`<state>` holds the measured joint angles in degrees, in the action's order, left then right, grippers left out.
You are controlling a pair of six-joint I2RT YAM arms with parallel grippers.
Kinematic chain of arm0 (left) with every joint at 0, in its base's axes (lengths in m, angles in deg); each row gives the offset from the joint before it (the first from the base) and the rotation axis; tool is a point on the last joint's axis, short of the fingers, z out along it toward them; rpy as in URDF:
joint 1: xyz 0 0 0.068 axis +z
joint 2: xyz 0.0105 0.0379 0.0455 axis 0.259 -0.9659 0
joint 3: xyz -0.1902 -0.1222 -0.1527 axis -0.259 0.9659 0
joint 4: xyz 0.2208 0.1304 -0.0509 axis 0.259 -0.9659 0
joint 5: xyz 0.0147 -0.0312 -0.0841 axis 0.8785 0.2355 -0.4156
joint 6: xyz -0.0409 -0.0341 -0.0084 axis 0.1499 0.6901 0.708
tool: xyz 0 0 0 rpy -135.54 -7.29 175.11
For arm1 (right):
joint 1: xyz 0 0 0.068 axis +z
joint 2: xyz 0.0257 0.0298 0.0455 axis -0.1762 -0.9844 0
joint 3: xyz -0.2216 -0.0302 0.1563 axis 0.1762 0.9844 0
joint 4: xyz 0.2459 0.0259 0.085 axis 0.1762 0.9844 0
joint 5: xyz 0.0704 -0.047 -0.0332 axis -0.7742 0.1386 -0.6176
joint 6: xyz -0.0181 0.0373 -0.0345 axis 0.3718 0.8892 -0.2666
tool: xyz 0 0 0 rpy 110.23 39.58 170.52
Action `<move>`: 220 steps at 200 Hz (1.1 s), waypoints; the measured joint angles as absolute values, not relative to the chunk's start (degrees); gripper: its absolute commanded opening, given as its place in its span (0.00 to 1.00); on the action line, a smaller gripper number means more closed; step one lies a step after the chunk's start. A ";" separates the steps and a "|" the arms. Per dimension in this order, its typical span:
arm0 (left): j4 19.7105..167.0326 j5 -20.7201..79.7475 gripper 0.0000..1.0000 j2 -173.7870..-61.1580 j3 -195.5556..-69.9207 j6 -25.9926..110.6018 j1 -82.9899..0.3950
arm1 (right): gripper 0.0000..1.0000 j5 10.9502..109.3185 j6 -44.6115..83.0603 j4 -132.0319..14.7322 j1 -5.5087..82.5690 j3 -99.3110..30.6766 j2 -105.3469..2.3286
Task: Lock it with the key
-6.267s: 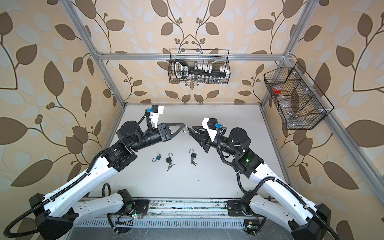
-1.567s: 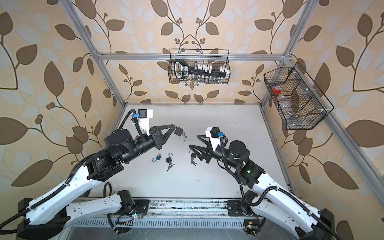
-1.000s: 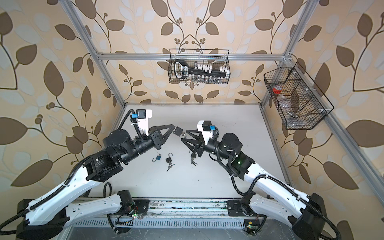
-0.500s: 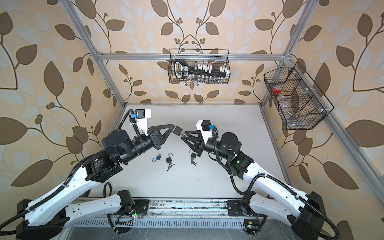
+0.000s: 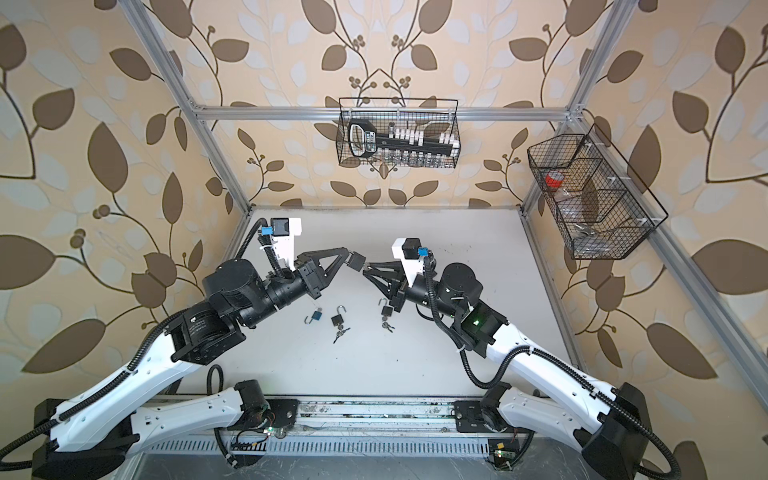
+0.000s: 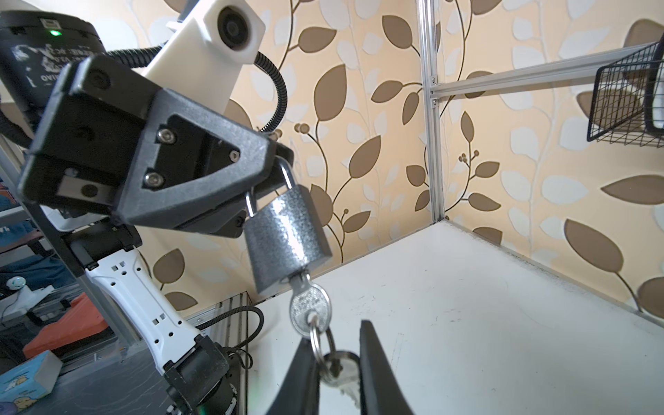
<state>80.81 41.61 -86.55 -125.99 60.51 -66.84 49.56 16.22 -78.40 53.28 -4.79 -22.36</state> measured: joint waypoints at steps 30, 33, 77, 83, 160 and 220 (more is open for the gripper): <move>81.03 40.84 0.00 -86.97 -125.99 60.53 -66.84 | 0.01 49.87 16.49 -77.37 53.28 -4.79 -21.73; 81.12 40.80 0.00 -86.99 -125.99 60.55 -66.84 | 0.00 49.89 16.46 -77.29 53.28 -4.79 -21.62; 82.04 40.29 0.00 -87.21 -125.99 60.70 -66.84 | 0.00 50.44 16.44 -75.93 53.28 -4.31 -19.15; 82.04 40.27 0.00 -87.21 -125.99 60.70 -66.84 | 0.00 50.55 16.46 -75.84 53.28 -3.96 -18.62; 82.02 38.83 0.00 -86.66 -125.99 60.68 -67.19 | 0.00 53.98 16.68 -73.24 53.43 5.09 -10.86; 81.60 39.03 0.00 -85.83 -125.99 60.55 -67.19 | 0.00 57.39 16.46 -68.19 53.43 6.36 -8.18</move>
